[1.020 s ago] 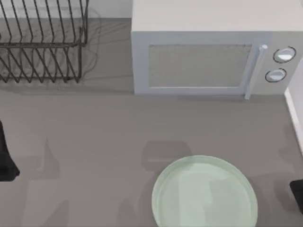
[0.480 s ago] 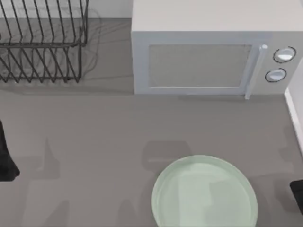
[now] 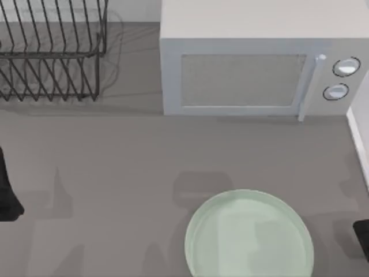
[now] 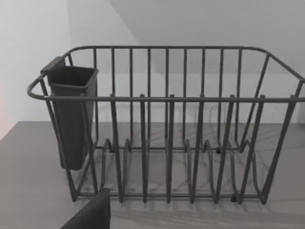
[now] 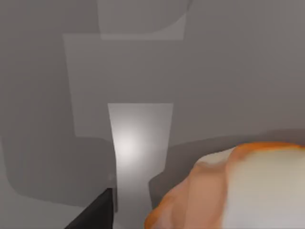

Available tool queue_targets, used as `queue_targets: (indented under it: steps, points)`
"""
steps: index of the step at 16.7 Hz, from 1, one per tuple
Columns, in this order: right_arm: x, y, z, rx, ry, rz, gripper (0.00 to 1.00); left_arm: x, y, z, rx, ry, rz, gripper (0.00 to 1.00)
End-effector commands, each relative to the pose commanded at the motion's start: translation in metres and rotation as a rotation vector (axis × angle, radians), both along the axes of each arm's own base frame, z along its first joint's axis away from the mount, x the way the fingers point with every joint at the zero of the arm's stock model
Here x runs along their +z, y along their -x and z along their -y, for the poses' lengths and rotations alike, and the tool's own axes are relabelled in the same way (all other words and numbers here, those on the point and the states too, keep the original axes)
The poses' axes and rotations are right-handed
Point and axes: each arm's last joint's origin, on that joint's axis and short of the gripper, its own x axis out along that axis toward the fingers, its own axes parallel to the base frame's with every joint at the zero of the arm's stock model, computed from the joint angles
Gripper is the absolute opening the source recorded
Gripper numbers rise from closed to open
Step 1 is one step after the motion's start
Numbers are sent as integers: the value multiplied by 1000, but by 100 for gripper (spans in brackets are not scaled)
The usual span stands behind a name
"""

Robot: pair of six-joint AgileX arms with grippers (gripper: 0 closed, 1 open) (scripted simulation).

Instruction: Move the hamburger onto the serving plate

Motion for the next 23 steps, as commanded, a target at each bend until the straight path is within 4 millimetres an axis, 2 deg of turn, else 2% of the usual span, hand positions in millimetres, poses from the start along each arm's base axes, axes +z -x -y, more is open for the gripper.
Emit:
queue_targets:
  steps: [2,3,10,11,13,15,23]
  points:
    - [0,0,0,0,0,0,2,0,0,0,0,0,0,100]
    - [0,0,0,0,0,0,0,0,0,0,0,0,0,100]
    - [0,0,0,0,0,0,0,0,0,0,0,0,0,100]
    - [22,-2,0,-3,-6,31,0,0,0,0,0,0,0,100]
    - [26,-4,0,-1,-6,34,0,0,0,0,0,0,0,100]
    - [39,-8,0,-1,-6,37,0,0,0,0,0,0,0,100]
    - [116,-3,0,-3,-5,19,0,0,0,0,0,0,0,100]
